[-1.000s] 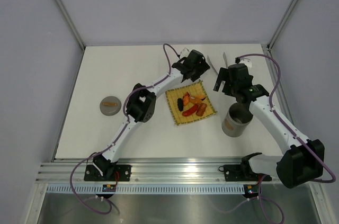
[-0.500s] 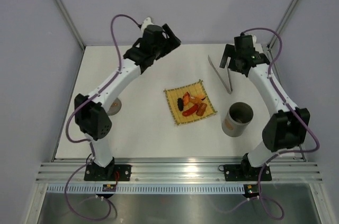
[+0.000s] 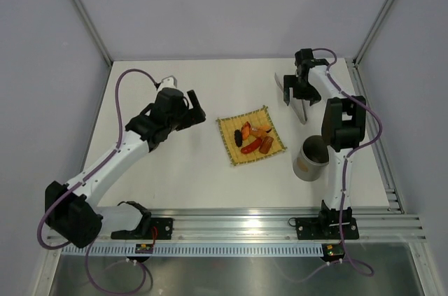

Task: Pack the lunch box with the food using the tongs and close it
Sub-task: Pick up the clamp at the center of the board.

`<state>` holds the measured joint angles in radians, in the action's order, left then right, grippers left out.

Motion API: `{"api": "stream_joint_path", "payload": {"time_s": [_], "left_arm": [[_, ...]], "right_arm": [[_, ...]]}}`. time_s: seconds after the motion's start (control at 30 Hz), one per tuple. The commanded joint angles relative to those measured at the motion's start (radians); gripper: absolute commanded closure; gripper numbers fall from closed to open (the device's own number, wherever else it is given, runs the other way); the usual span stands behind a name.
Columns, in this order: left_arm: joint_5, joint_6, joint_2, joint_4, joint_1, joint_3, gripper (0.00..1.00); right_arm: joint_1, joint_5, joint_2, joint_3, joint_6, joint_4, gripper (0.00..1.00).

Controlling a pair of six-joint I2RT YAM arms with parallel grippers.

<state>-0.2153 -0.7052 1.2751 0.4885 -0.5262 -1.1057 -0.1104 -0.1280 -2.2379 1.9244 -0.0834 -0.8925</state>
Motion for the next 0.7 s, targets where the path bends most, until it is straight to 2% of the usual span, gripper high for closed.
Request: {"api": "stream_joint_path", "payload": {"time_s": [0.0, 0.33, 0.43, 0.53, 0.57, 0.67], "left_arm": [[0.033, 0.021, -0.120, -0.011, -0.003, 0.090, 0.03], [-0.024, 0.055, -0.229, 0.091, -0.001, 0.135, 0.03], [-0.021, 0.053, -0.241, 0.088, -0.001, 0.142, 0.03], [-0.015, 0.050, -0.240, 0.093, -0.001, 0.144, 0.03], [-0.013, 0.049, -0.240, 0.091, -0.001, 0.147, 0.03], [-0.007, 0.041, -0.241, 0.093, -0.001, 0.153, 0.04]], "right_arm": [[-0.006, 0.015, 0.002, 0.059, 0.060, 0.015, 0.01], [-0.005, 0.067, -0.104, 0.085, 0.060, 0.047, 0.00], [-0.005, 0.082, -0.111, 0.078, 0.048, 0.066, 0.04], [-0.008, 0.076, -0.115, 0.067, 0.033, 0.086, 0.14], [-0.008, 0.062, -0.117, 0.064, 0.030, 0.092, 0.23], [-0.006, 0.051, -0.117, 0.059, 0.022, 0.095, 0.41]]}}
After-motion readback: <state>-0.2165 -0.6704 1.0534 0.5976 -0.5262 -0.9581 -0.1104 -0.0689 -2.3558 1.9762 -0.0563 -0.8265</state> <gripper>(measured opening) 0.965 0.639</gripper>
